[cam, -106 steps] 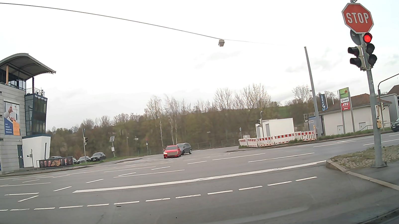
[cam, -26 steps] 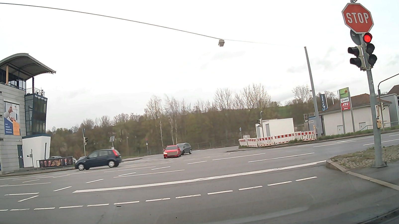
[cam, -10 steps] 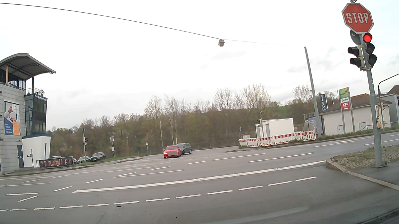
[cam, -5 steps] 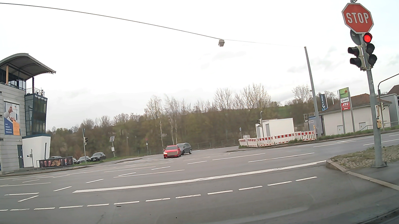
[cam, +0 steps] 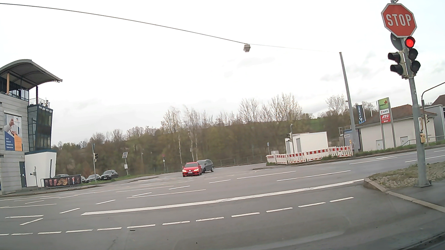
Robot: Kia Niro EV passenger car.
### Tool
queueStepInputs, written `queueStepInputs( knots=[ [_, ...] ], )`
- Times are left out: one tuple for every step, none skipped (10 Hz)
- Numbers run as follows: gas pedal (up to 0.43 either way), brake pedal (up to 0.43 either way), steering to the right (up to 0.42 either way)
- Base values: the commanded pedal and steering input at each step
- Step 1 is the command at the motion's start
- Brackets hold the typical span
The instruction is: Follow the waypoints while adhering to traffic rules and regulations
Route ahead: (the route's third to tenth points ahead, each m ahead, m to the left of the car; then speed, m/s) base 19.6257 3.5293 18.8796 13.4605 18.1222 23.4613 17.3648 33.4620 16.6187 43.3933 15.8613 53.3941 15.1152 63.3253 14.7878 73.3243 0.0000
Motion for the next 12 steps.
queueStepInputs(
  knots=[
    [0.0,0.402,-0.073],
    [0.0,0.409,-0.073],
    [0.0,0.402,-0.073],
    [0.0,0.402,-0.073],
    [0.0,0.409,-0.073],
    [0.0,0.402,-0.073],
    [0.0,0.402,-0.073],
    [0.0,0.402,-0.073],
    [0.0,0.409,-0.073],
    [0.0,0.39,-0.073],
    [0.0,0.36,-0.073],
    [0.0,0.323,-0.073]
  ],
)
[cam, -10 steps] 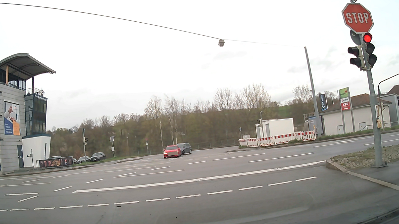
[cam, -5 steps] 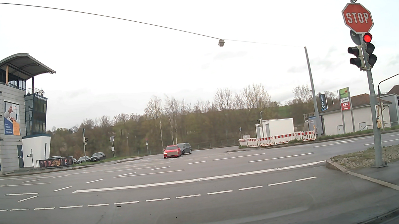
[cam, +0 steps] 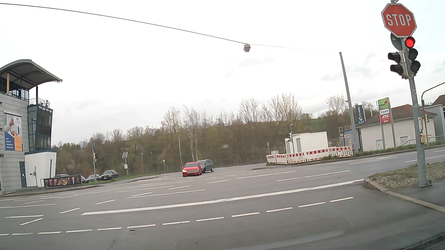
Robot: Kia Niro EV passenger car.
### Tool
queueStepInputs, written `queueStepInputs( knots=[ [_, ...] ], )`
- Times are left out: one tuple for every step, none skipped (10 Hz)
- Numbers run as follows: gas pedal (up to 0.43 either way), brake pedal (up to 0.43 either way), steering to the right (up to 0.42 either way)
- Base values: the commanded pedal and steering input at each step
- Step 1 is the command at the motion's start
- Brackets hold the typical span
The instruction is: Follow the waypoints while adhering to traffic rules and regulations
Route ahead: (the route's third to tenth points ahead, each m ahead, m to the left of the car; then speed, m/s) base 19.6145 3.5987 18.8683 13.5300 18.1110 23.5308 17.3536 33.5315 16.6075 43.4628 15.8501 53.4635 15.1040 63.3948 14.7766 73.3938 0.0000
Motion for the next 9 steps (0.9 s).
queueStepInputs(
  knots=[
    [0.0,0.274,-0.073],
    [0.0,0.232,-0.073],
    [0.0,0.177,-0.073],
    [0.0,0.134,-0.073],
    [0.0,0.11,-0.073],
    [0.0,0.085,-0.073],
    [0.0,0.085,-0.073],
    [0.0,0.079,-0.073],
    [0.0,0.085,-0.073]
  ],
)
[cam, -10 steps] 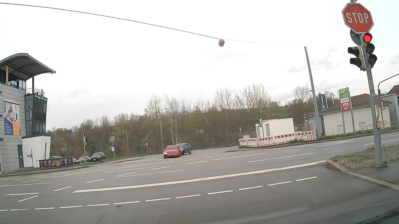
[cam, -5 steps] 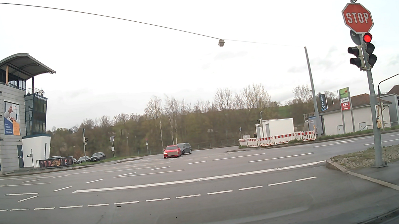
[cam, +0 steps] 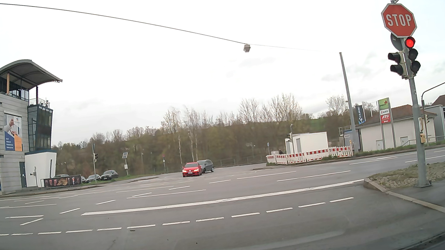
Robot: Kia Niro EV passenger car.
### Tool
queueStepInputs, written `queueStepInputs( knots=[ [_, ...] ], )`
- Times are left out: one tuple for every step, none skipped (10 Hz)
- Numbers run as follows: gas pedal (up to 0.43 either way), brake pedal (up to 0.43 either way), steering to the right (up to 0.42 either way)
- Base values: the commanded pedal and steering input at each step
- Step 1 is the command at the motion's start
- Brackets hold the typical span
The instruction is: Follow the waypoints while adhering to traffic rules and regulations
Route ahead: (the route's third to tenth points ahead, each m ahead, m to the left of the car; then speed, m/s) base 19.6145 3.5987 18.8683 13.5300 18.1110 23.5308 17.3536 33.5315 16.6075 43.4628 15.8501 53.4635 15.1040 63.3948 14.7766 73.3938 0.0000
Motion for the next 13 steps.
queueStepInputs(
  knots=[
    [0.0,0.085,-0.073],
    [0.0,0.079,-0.073],
    [0.0,0.085,-0.073],
    [0.0,0.091,-0.073],
    [0.0,0.091,-0.073],
    [0.0,0.091,-0.073],
    [0.0,0.091,-0.073],
    [0.0,0.091,-0.073],
    [0.0,0.091,-0.073],
    [0.0,0.091,-0.073],
    [0.0,0.091,-0.073],
    [0.0,0.079,-0.073],
    [0.0,0.006,-0.073]
  ],
)
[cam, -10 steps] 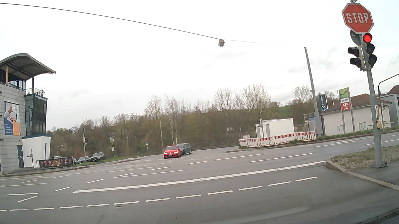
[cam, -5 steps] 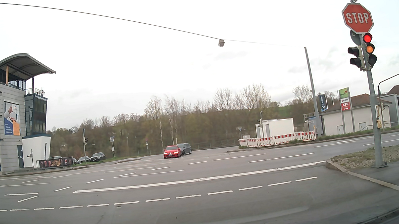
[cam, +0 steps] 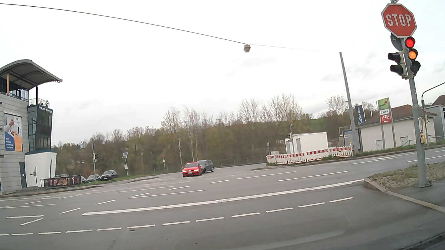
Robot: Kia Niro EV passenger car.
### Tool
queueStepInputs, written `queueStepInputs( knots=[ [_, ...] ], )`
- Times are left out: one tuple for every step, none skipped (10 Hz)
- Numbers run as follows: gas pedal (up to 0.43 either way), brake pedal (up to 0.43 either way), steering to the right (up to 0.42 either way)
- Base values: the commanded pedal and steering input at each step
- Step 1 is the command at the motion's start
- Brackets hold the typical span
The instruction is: Follow the waypoints while adhering to traffic rules and regulations
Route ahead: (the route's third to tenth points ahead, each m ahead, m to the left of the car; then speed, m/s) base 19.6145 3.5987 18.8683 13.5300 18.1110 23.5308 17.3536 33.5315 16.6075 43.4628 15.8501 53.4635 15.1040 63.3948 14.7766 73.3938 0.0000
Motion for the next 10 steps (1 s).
queueStepInputs(
  knots=[
    [0.0,0.0,-0.073],
    [0.0,0.0,-0.073],
    [0.0,0.0,-0.073],
    [0.0,0.0,-0.073],
    [0.0,0.0,-0.073],
    [0.0,0.0,-0.073],
    [0.047,0.0,-0.073],
    [0.079,0.0,-0.073],
    [0.118,0.0,-0.073],
    [0.157,0.0,-0.072]
  ],
)
